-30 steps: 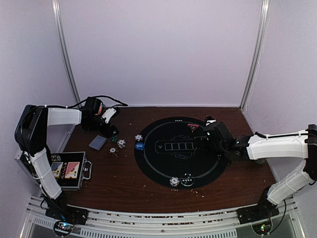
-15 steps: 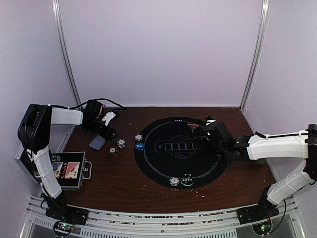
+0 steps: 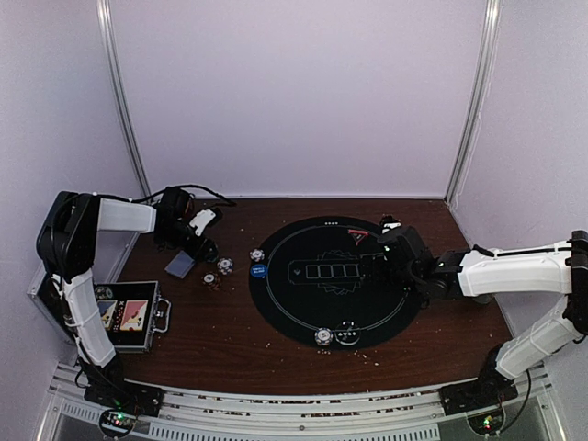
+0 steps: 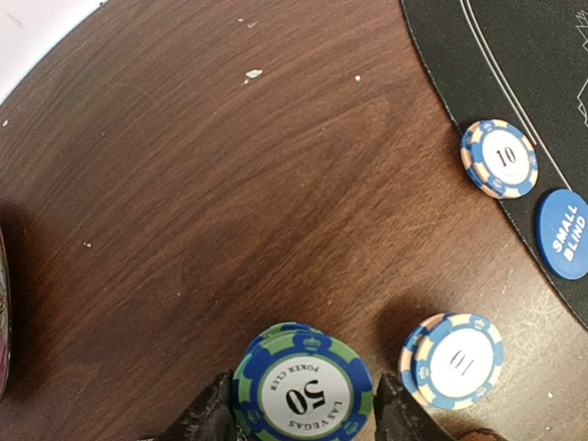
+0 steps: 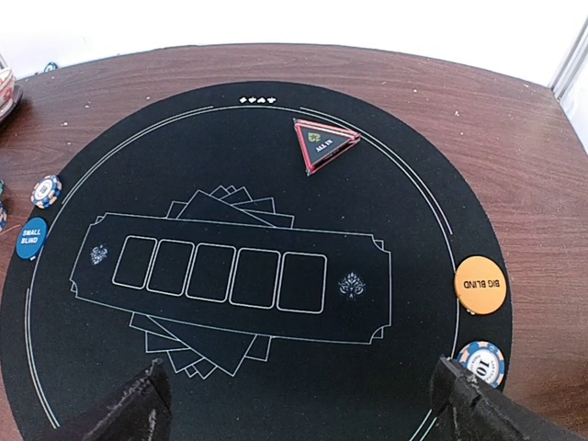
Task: Distribute texas hold em gaming equipment
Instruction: Pick up the pile of poker chips from the pile of poker chips.
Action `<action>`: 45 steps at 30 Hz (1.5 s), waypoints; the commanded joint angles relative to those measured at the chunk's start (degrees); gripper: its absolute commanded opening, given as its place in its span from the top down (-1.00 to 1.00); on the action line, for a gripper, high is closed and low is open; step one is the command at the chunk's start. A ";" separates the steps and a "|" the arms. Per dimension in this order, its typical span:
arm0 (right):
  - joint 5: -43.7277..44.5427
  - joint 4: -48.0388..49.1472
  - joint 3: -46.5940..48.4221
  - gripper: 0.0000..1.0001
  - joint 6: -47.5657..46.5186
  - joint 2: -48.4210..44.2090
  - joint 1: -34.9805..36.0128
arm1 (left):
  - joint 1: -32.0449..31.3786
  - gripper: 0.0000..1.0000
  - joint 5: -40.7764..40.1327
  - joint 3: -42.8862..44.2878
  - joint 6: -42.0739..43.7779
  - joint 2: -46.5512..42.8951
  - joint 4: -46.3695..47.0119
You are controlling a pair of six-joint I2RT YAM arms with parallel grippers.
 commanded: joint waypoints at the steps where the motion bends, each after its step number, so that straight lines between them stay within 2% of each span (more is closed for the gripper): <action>1: 1.38 0.16 -0.33 -1.00 -0.13 -1.41 0.44 | 0.54 -0.02 -0.57 1.85 0.12 0.75 1.47; 7: 1.42 0.12 -0.34 -1.00 -0.17 -1.41 0.44 | 0.57 0.17 -1.08 1.69 0.00 0.50 1.72; 14: 1.43 0.15 -0.35 -1.00 -0.17 -1.37 0.44 | 0.55 0.52 -1.36 1.02 -0.07 -0.75 2.06; 18: 1.53 0.16 -0.34 -1.00 -0.16 -1.41 0.44 | 0.55 0.64 -1.13 0.48 0.16 -2.38 2.00; 25: 1.62 0.16 -0.33 -1.00 -0.17 -1.32 0.44 | 0.49 0.68 0.62 0.76 0.71 -5.83 0.86; 32: 1.86 0.25 -0.38 -1.00 -0.15 -1.01 0.46 | -1.66 0.68 1.81 5.39 0.99 -6.34 -1.39; 38: 2.10 0.20 -0.33 -1.00 -0.10 -1.01 0.48 | -7.07 0.68 0.63 12.54 0.83 -1.96 -3.97; 45: 2.39 0.23 -0.49 -1.00 -0.17 -1.16 0.51 | -12.52 0.67 1.71 23.40 -0.95 7.10 -5.89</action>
